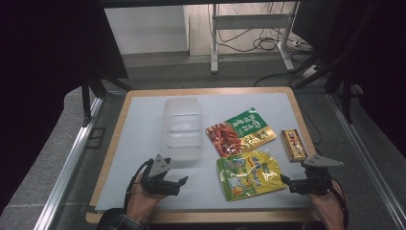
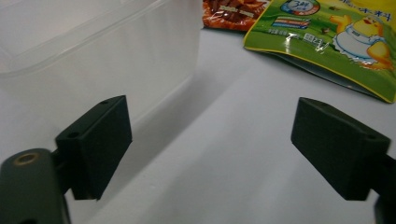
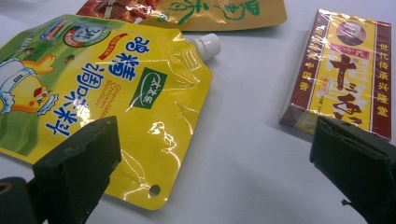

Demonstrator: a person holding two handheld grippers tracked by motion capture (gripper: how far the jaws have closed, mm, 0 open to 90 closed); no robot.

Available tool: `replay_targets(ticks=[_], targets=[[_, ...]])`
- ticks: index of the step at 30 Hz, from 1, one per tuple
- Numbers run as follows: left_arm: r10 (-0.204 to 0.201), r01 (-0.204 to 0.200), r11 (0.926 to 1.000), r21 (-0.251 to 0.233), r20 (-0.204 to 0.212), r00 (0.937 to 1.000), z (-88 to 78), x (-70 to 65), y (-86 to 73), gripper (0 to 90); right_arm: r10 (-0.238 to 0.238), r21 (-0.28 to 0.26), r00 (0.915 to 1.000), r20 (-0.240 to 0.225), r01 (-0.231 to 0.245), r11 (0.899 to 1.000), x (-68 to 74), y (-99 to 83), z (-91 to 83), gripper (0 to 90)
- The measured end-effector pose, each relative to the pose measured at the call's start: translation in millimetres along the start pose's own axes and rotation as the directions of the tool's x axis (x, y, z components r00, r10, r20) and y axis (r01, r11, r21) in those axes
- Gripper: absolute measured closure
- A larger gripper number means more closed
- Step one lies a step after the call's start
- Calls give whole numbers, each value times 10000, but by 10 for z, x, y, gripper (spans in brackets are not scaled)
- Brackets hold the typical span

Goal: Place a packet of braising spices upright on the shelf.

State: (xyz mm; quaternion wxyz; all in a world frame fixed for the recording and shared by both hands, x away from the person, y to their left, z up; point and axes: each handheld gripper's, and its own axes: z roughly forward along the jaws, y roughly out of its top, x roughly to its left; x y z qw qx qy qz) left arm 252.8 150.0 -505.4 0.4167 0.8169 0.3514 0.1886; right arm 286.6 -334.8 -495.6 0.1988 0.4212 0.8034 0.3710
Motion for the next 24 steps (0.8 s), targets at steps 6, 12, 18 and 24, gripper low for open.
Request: replay_targets(ticks=[6,12,18,24], targets=[[50,-50,10000,15,357,9994,36,-53,33,253,-41,-23,10000,8,41,10000,5,7,0,19],[341,-349,9993,91,789,9963,89,-142,84,374,-45,-33,10000,-33,45,10000,10,10,3,19],[514,-518,9987,0,1251,9908,144,-211,126,480,-66,-62,10000,-41,65,10000,11,10,7,19],[561,-568,9984,-1,1570,9860,217,-290,169,599,-159,-63,9999,-45,159,9999,21,15,13,19]])
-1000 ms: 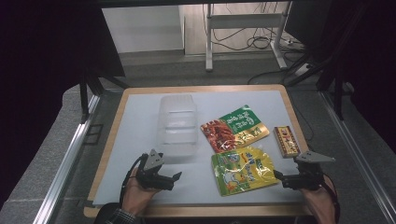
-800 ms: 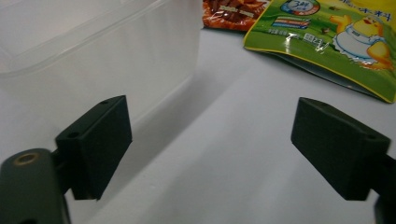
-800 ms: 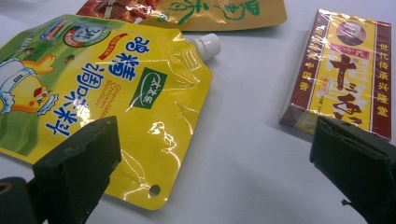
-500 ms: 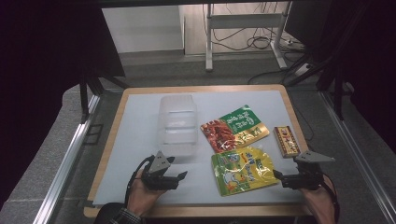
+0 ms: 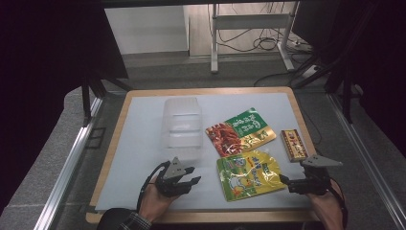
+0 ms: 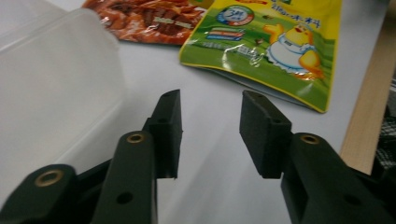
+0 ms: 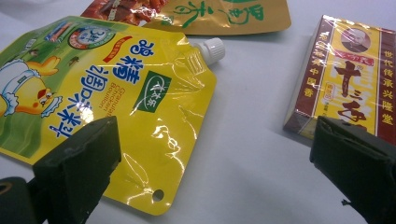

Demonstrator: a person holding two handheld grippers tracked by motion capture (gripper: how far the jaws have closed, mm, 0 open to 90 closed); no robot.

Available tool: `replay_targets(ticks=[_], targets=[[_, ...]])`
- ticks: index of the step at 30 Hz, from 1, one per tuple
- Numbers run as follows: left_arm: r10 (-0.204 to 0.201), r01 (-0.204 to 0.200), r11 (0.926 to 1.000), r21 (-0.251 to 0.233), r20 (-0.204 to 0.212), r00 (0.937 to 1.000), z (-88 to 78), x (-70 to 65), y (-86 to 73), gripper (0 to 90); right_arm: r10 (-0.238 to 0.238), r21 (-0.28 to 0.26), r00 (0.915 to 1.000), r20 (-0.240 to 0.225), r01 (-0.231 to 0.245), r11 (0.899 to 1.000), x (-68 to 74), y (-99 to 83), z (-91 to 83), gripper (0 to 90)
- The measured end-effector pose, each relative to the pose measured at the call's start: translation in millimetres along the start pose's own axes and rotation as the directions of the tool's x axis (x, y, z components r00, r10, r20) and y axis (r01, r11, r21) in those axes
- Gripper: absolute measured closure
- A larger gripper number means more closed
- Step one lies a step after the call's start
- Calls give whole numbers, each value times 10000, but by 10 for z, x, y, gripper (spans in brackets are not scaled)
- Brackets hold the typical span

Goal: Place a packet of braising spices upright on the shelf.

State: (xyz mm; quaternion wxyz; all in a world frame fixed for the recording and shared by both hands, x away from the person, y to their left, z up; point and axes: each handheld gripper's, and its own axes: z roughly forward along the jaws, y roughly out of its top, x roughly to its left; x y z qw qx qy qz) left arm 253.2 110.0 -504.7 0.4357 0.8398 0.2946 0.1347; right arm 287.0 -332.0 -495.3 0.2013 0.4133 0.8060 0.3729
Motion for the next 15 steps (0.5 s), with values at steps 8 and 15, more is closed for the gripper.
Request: replay_targets(ticks=[8,15], targets=[[205,-209,9997,143,284,9994,131,-90,53,789,-94,-27,9999,-37,94,10000,15,7,4,19],[285,-291,9995,119,450,9986,251,-129,103,897,-112,-16,9999,-73,112,9999,17,7,12,19]])
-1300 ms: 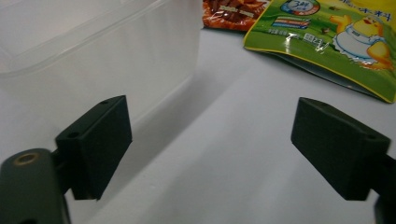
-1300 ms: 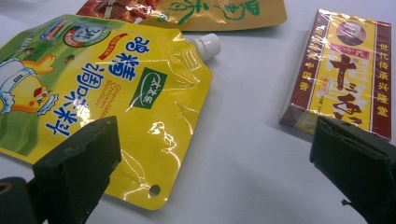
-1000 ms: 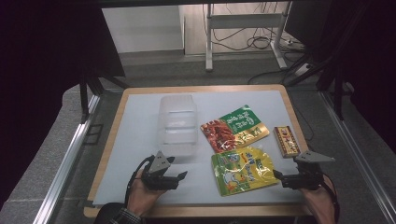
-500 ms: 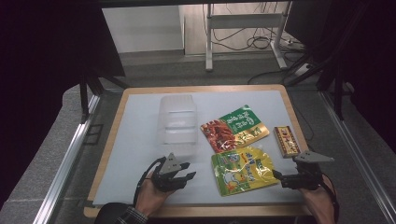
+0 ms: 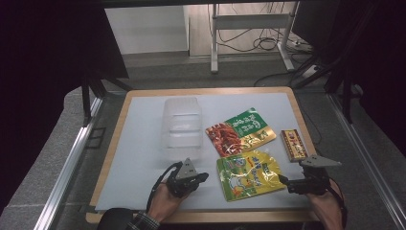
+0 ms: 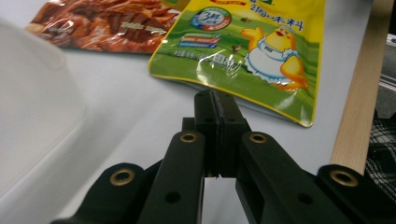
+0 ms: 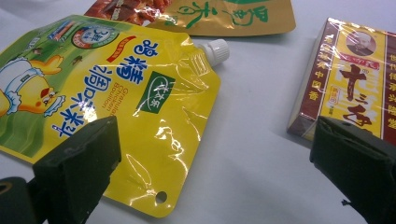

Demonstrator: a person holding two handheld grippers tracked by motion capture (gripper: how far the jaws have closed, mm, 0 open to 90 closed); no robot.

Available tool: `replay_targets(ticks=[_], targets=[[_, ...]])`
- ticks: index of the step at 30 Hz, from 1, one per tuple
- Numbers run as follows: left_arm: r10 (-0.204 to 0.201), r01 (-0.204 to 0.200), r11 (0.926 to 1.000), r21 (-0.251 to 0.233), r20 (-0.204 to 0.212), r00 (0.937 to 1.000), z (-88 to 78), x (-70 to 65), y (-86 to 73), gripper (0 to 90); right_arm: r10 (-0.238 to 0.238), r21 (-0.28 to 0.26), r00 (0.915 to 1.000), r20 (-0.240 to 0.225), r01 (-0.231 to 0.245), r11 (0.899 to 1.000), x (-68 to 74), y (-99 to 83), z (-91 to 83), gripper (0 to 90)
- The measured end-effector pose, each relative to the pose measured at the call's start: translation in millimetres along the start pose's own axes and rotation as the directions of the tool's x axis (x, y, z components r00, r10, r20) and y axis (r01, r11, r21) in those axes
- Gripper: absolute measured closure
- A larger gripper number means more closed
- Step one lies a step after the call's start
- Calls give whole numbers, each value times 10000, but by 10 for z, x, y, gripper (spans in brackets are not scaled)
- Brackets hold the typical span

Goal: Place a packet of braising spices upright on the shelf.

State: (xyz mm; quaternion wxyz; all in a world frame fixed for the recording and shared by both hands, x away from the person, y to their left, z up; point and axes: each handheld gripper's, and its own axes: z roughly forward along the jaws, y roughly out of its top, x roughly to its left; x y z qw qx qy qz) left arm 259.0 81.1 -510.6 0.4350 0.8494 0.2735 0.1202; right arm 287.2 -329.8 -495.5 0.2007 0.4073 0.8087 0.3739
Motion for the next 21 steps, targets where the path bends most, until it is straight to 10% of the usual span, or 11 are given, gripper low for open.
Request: replay_targets(ticks=[21], targets=[[67,-44,9993,-380,589,9982,425,-49,132,899,-27,39,10000,83,26,10000,5,3,6,19]])
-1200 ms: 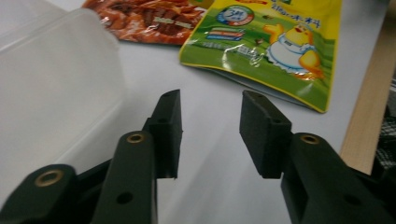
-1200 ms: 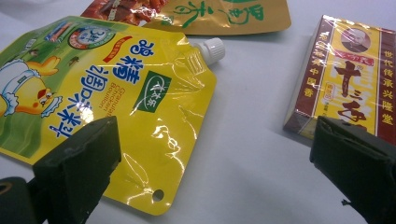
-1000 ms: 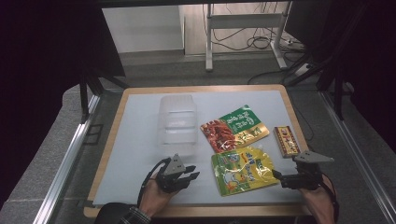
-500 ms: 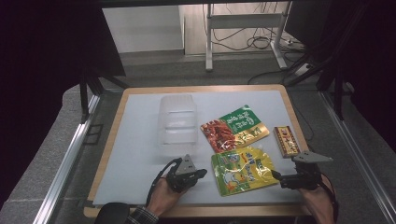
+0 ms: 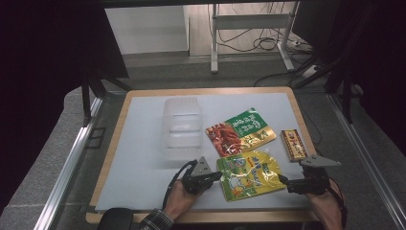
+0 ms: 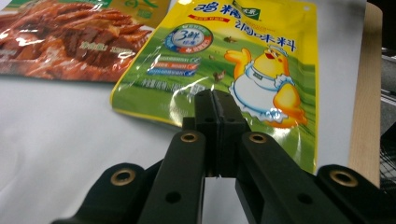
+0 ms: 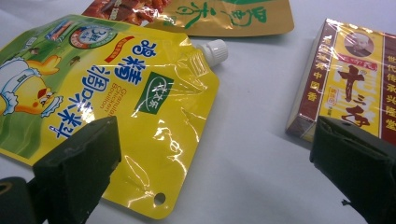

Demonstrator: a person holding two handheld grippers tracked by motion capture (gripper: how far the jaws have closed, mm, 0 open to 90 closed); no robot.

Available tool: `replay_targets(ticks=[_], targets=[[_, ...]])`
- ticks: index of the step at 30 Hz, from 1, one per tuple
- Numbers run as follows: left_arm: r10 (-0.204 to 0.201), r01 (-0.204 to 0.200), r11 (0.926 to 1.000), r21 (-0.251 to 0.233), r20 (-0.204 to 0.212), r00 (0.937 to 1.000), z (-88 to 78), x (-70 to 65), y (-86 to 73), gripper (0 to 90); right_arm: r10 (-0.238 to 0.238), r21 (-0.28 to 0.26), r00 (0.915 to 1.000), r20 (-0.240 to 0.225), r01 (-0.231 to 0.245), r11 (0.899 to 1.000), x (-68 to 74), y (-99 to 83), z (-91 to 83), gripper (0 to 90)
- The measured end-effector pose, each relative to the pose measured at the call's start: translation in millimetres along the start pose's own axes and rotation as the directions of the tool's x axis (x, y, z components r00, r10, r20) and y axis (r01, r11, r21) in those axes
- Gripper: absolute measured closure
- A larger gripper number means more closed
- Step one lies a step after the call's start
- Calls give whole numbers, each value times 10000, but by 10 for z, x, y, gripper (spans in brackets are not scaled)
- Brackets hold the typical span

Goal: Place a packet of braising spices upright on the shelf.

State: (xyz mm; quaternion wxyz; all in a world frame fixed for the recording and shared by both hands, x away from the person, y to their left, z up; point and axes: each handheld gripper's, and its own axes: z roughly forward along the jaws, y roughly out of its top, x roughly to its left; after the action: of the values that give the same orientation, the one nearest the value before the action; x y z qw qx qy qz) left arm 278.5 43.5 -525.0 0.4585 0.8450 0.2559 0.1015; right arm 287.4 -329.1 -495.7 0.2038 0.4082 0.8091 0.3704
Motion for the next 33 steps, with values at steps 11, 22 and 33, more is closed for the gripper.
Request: replay_targets(ticks=[11,22,33], targets=[[303,-300,9995,-122,233,9993,222,-17,135,899,36,27,10000,-33,-36,10000,0,-2,9,19],[942,-942,9955,94,56,9955,354,-66,89,900,66,113,9999,-143,-64,9999,-1,-9,27,19],[920,-917,9927,784,-2,9958,321,-31,30,900,198,301,9990,-411,-185,9994,11,-4,34,23]])
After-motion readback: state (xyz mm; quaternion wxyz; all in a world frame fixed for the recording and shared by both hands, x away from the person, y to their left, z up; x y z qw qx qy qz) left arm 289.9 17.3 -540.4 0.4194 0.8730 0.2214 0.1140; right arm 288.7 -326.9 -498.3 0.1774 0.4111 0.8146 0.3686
